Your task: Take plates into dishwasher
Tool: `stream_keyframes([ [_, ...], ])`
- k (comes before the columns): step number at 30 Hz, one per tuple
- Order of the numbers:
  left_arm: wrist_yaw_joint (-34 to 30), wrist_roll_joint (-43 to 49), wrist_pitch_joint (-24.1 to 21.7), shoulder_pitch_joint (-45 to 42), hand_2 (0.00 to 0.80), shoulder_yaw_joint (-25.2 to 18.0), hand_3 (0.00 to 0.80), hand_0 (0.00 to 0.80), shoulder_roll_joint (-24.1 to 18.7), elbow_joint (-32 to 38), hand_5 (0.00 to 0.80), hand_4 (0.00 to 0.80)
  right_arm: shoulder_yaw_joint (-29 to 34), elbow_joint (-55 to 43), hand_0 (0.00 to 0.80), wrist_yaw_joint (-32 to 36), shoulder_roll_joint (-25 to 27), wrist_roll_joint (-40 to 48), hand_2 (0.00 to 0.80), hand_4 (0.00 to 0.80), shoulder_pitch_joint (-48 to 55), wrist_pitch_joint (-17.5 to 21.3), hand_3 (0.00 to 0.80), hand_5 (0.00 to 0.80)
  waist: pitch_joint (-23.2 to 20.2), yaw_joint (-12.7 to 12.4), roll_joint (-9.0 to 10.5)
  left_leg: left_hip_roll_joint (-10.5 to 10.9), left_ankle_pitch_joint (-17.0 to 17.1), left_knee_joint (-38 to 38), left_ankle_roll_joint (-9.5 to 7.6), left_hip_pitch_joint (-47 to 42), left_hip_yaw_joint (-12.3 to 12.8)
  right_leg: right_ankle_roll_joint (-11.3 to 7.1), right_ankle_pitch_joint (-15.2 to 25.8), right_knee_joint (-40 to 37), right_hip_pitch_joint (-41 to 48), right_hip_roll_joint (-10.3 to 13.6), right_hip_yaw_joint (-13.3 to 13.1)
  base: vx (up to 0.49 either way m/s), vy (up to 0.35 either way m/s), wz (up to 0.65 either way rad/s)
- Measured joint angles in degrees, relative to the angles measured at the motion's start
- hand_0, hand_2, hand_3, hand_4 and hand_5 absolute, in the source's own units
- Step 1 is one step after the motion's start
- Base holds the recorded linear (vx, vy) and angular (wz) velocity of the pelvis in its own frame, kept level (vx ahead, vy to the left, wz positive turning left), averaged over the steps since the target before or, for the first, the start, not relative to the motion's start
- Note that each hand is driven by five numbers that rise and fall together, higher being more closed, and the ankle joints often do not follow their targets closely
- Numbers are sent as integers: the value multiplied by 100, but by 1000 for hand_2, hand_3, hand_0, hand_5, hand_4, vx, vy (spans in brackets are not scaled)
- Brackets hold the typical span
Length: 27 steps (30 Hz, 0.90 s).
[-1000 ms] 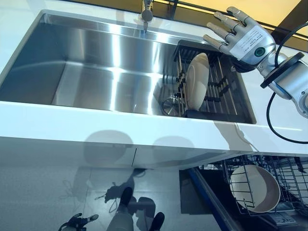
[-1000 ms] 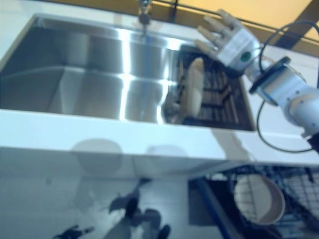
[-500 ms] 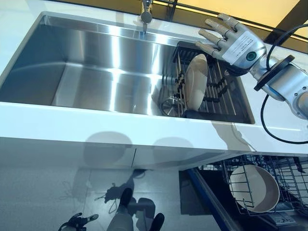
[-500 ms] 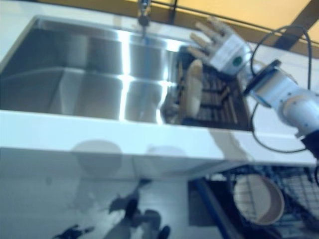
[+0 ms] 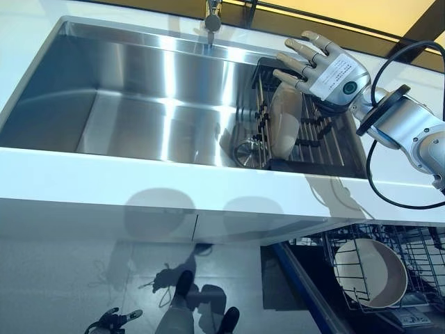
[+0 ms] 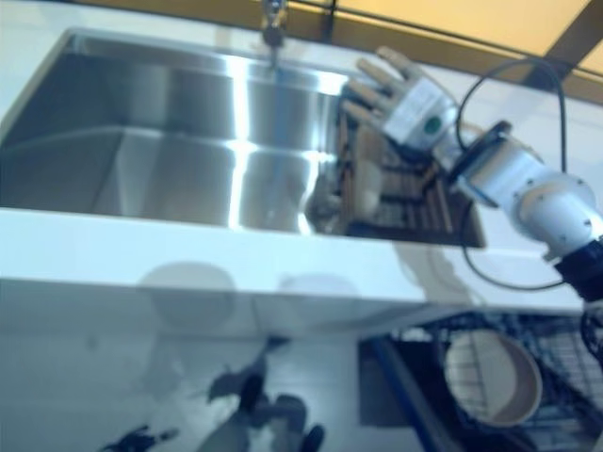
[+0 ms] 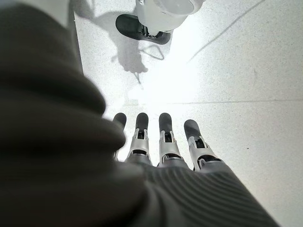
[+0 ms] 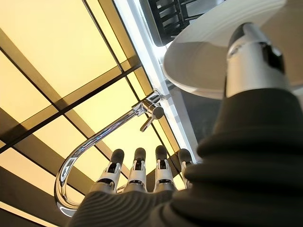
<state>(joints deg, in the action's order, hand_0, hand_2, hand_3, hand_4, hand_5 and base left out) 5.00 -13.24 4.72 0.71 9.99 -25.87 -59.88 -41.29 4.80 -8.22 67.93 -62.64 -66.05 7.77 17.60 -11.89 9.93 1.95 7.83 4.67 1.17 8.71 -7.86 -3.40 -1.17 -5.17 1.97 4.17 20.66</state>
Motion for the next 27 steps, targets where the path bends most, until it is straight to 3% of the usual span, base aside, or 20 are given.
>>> stream_keyframes([
  [27,-48,-279,-56,-63,0,-44,0,0,14,-2,0,0,-158,133,0,110,-173,-842,0,0,337,616,0,0,2,-19,-4,5,0,-2,0,14,-13,0,-1,0,-6,3,16,0,0,0],
])
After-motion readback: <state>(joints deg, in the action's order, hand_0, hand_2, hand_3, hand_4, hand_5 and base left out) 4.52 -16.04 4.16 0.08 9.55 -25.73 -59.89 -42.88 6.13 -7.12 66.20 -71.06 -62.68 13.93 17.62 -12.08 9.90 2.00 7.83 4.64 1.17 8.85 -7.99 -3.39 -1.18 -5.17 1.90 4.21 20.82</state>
